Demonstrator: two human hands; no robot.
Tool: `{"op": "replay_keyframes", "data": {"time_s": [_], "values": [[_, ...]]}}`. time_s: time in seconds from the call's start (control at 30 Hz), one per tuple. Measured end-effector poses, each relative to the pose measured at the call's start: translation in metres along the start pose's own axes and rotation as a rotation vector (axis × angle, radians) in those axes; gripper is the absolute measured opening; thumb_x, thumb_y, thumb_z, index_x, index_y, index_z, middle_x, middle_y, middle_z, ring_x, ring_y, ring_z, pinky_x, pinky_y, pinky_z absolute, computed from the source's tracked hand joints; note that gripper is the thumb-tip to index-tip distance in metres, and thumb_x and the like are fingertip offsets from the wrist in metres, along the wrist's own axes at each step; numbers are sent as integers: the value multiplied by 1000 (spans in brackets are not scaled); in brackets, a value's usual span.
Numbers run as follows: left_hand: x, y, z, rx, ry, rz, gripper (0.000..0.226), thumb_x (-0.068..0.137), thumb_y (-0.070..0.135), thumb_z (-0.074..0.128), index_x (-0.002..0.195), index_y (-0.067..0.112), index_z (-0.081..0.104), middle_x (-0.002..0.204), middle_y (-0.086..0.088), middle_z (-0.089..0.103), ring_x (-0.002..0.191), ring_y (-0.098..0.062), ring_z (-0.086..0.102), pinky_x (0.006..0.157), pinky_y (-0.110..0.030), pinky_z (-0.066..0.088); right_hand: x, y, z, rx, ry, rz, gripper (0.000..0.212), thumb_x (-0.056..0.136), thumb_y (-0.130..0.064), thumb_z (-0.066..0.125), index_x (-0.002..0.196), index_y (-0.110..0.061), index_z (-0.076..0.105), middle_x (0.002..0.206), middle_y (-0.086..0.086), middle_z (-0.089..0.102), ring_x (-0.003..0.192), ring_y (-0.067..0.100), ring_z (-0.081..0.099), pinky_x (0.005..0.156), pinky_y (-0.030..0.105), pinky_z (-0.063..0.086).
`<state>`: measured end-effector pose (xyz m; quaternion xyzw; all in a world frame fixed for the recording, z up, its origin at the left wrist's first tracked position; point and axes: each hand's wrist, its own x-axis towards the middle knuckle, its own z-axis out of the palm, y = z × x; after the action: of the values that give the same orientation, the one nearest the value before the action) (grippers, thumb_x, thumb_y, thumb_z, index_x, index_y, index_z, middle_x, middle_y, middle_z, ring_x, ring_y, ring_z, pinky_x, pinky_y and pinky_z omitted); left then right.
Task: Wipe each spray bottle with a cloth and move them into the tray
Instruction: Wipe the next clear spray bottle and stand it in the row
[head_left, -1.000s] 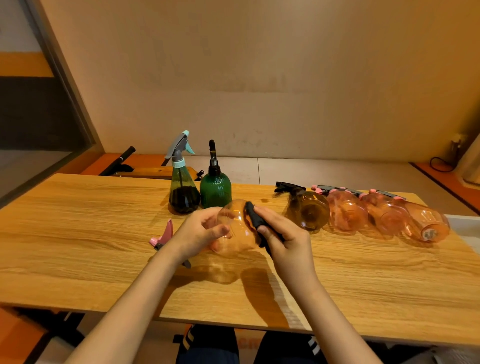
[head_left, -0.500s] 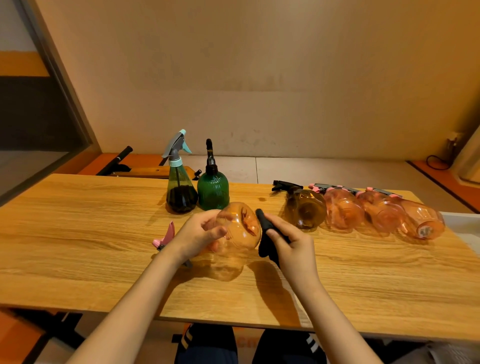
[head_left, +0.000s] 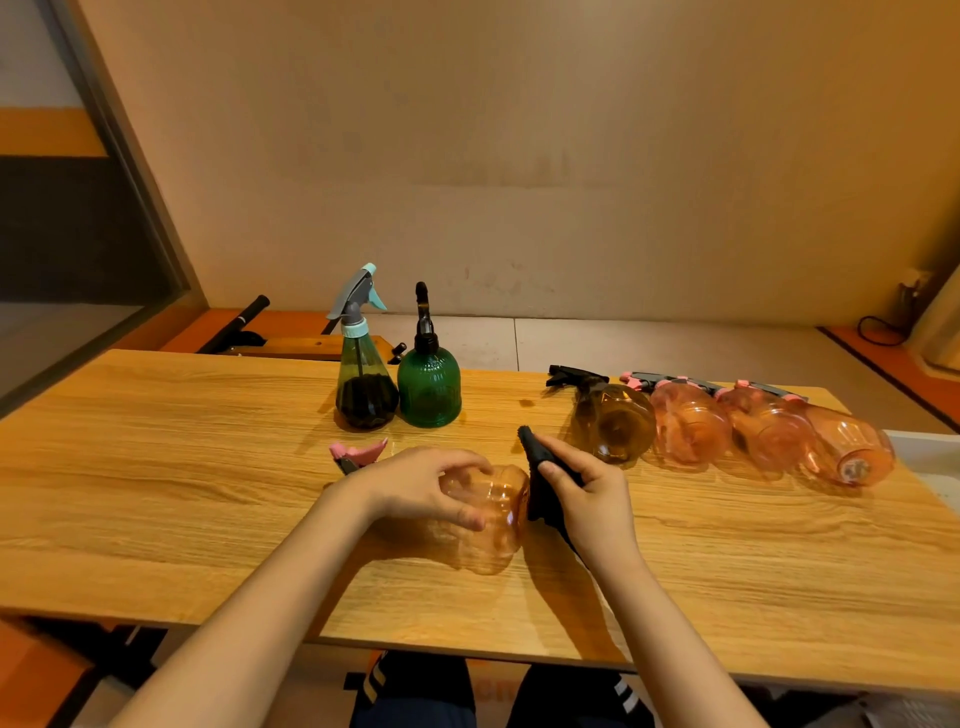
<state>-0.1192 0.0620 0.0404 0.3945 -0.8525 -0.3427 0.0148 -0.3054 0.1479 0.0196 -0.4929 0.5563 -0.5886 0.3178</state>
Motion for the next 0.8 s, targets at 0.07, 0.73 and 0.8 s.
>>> {"op": "replay_keyframes", "data": {"time_s": [0.07,0.73,0.8], "values": [[-2,-1,-2,39,-50,-12,71,80,37,75,142,32,41,141,9,44,129,-11,39,105,-25,32,0,1,1,-12,-16,12,34,85,5,58,113,-14,65,103,-12,64,109,8,57,98,29,45],[-41,10,93,-230,949,-413,60,94,44,47,146,19,31,148,-6,28,126,-27,44,83,-26,35,10,7,19,-195,-232,-5,29,85,0,61,109,-14,69,101,-9,66,95,1,58,74,2,41],[-40,17,90,-291,952,-450,66,94,47,45,149,18,22,153,-6,19,131,-28,39,81,-25,33,9,9,21,-188,-229,-5,29,85,1,61,109,-13,69,102,-9,66,96,1,58,75,2,41]]}}
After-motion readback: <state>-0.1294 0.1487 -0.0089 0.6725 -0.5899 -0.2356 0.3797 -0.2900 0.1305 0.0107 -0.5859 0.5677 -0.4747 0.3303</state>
